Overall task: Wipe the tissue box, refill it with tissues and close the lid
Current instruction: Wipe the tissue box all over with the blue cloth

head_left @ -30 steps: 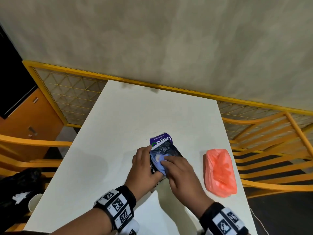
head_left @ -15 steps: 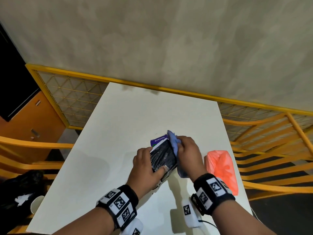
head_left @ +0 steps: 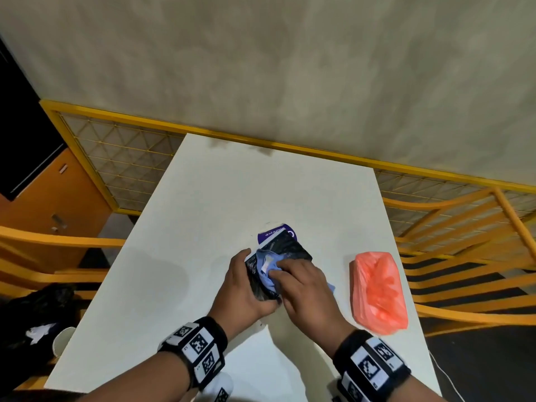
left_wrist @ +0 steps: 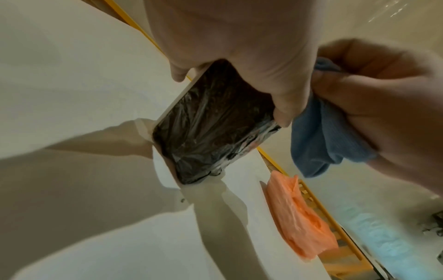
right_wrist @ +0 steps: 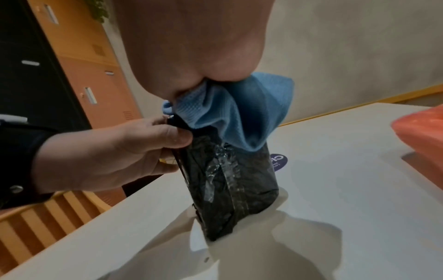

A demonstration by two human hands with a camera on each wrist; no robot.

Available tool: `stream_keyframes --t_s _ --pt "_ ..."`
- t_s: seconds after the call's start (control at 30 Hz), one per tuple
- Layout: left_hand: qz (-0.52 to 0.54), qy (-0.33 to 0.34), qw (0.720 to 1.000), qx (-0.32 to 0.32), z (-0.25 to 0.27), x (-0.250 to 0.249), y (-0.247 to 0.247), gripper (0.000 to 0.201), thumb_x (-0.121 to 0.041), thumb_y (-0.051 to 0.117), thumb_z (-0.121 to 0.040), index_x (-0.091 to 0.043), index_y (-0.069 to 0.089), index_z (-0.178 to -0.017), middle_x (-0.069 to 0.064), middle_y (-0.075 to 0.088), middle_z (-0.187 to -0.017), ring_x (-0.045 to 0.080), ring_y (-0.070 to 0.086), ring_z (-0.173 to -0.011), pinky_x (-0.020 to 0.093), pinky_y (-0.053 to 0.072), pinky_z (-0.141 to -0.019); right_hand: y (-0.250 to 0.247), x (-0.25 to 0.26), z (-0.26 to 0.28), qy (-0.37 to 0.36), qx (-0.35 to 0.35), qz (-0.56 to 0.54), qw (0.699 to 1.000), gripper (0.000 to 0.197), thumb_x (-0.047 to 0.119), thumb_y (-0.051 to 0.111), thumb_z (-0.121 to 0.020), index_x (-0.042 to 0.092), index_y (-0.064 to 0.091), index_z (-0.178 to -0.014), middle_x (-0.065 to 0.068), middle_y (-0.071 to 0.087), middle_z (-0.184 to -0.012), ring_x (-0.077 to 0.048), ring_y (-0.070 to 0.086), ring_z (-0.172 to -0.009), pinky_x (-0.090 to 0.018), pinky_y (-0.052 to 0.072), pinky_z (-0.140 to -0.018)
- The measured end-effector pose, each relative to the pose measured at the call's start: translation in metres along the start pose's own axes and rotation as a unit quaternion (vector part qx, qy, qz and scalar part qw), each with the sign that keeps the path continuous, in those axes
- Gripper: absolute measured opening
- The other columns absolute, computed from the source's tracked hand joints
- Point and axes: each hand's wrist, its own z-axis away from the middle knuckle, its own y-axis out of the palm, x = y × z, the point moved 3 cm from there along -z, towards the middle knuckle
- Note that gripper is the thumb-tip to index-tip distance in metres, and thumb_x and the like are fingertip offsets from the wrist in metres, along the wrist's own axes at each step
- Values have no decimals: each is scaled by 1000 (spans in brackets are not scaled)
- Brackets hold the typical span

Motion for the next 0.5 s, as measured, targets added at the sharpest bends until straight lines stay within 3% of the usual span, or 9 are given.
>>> stream_keyframes --t_s 0.1,0.23,0.5 --pt "-12 20 1000 -21 -2 -2 -1 104 -43 86 -56 -23 32 -142 -8 54 -130 9 58 -117 35 54 -93 2 1 -20 2 -6 23 1000 25 16 53 -79 21 67 -100 2 64 -103 -26 59 -91 -34 46 -71" --pt "-18 24 999 -28 -2 -3 -1 101 -43 86 -54 -29 33 -139 -11 57 -124 9 61 -111 36 56 -88 6 -4 -42 17 -7 32 999 26 17 47 -77 18 68 -93 0 65 -98 -27 58 -87 -34 45 -66" --pt "-67 17 997 -34 3 -4 0 111 -56 81 -54 -28 22 -144 -5 48 -133 16 51 -120 35 51 -96 4 -44 -65 155 -19 51 986 28 18 44 -82 16 65 -101 -8 62 -95 -35 57 -81 -39 47 -62"
